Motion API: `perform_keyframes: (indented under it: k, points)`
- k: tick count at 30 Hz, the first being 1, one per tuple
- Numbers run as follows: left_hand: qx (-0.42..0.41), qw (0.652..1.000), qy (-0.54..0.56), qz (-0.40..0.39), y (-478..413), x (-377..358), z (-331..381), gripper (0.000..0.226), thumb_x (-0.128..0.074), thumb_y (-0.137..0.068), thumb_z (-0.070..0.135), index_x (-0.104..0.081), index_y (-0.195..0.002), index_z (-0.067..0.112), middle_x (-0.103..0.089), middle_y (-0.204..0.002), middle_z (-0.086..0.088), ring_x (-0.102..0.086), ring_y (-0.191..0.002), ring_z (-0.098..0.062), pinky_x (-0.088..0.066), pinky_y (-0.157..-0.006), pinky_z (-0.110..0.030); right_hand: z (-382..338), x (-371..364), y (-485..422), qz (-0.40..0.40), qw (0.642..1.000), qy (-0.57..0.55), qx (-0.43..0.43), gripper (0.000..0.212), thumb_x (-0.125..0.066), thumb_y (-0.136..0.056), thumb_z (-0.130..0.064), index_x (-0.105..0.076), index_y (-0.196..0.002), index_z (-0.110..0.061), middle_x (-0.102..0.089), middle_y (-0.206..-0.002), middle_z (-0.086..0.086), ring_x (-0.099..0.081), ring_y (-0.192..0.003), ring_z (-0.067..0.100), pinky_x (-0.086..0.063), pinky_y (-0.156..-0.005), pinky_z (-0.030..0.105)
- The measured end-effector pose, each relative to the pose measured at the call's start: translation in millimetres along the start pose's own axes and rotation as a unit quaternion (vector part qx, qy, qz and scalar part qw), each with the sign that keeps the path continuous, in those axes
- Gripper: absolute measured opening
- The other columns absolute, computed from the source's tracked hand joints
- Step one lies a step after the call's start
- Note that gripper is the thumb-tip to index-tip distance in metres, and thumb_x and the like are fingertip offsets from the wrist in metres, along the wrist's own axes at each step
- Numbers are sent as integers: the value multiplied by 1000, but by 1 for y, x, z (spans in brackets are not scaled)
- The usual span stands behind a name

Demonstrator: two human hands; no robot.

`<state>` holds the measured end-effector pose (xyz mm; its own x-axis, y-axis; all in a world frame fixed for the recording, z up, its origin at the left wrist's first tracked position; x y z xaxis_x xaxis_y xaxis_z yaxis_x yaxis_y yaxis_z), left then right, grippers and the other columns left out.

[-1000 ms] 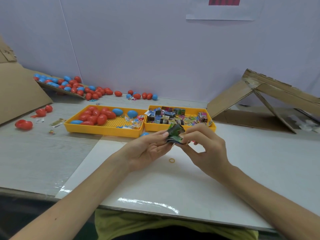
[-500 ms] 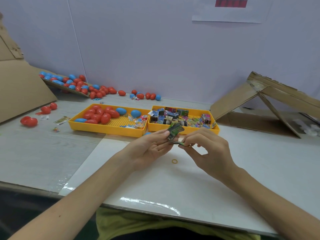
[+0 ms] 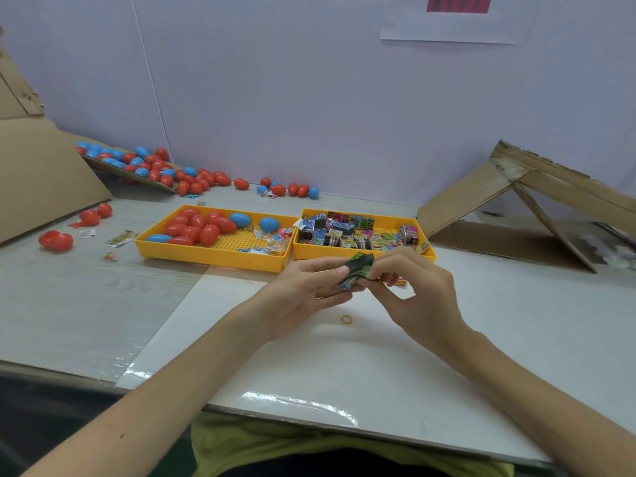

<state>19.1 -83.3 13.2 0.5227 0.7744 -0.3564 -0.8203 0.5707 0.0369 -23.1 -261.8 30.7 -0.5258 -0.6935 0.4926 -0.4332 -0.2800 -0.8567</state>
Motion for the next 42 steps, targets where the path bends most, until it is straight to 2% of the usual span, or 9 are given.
perform_keyframes:
  k: [6, 10, 13, 16, 19, 25, 31, 36, 42]
  points:
    - [-6, 1000, -17, -9, 0, -1, -1, 40, -70, -84, 21, -70, -123, 11, -74, -116, -11, -72, -107, -24, -58, -88, -26, 1, -1, 0, 14, 1000, -5, -5, 13, -80, -80, -6, -67, -83, -5, -58, -94, 1, -49, -73, 6, -47, -64, 15]
    - [-17, 1000, -21, -10, 0, 0, -1, 33, -71, -83, 22, -76, -115, 15, -75, -114, -10, -72, -106, -23, -57, -90, -27, 5, -1, -1, 15, 1000, -11, -24, 19, -84, -78, -5, -66, -83, -7, -53, -95, -8, -50, -74, 7, -46, -63, 18]
    - [-24, 1000, -16, -7, -1, 1, 0, 28, -71, -82, 23, -79, -109, 19, -74, -116, -10, -71, -109, -25, -57, -89, -26, 5, -1, -1, 16, 999, -10, -29, 19, -84, -78, -3, -66, -83, -7, -58, -92, -3, -49, -74, 5, -47, -64, 17]
    - [-23, 1000, -1, -4, -1, 2, 0, 33, -71, -84, 22, -75, -116, 15, -73, -120, -12, -70, -112, -27, -58, -91, -29, 4, 0, -1, 21, 999, 1, -25, 17, -85, -78, -7, -68, -83, -7, -58, -94, 2, -51, -83, 7, -42, -71, 8]
    - [-27, 999, 12, 16, -3, 3, 0, 41, -69, -86, 18, -68, -125, 7, -72, -120, -15, -72, -107, -25, -58, -87, -28, 1, -2, 0, 10, 1000, -6, -12, 17, -85, -79, -11, -69, -84, -7, -59, -94, 2, -55, -84, 13, -46, -67, 15]
    - [-41, 996, 28, 77, -4, 10, 2, 30, -63, -95, 9, -66, -124, 4, -73, -116, -18, -74, -100, -24, -59, -81, -27, -1, -6, 2, -15, 999, -32, -8, 15, -80, -83, -15, -67, -83, -9, -64, -81, -1, -54, -67, 15, -47, -56, 32]
    - [-45, 997, 23, 64, -4, 8, 2, 34, -64, -94, 11, -65, -127, 4, -74, -116, -16, -73, -104, -23, -58, -79, -25, -3, -6, 1, -18, 998, -51, -17, 15, -81, -83, -17, -68, -83, -10, -61, -78, -8, -51, -64, 11, -46, -55, 29]
    - [-51, 997, 26, 48, -3, 8, 3, 40, -66, -89, 15, -65, -127, 4, -73, -119, -15, -71, -111, -25, -58, -84, -26, -9, -9, 3, -36, 998, -57, -4, 16, -83, -82, -11, -68, -84, -10, -62, -78, -5, -50, -64, 10, -47, -57, 26]
    - [-33, 999, 7, 6, -2, 2, 1, 44, -69, -84, 19, -67, -126, 5, -73, -116, -13, -72, -103, -21, -57, -85, -27, -5, -1, 0, 18, 999, -29, -30, 15, -83, -79, -8, -68, -82, -7, -65, -77, -1, -52, -63, 13, -46, -58, 25]
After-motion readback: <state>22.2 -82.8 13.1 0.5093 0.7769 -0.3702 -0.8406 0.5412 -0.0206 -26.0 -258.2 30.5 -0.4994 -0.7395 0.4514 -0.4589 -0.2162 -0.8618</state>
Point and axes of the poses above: each hand's wrist, its own y-axis away from the middle knuckle, its own x-axis out of the back of the hand, z = x × y, the point moved 3 cm from there along -y, towards the middle knuckle
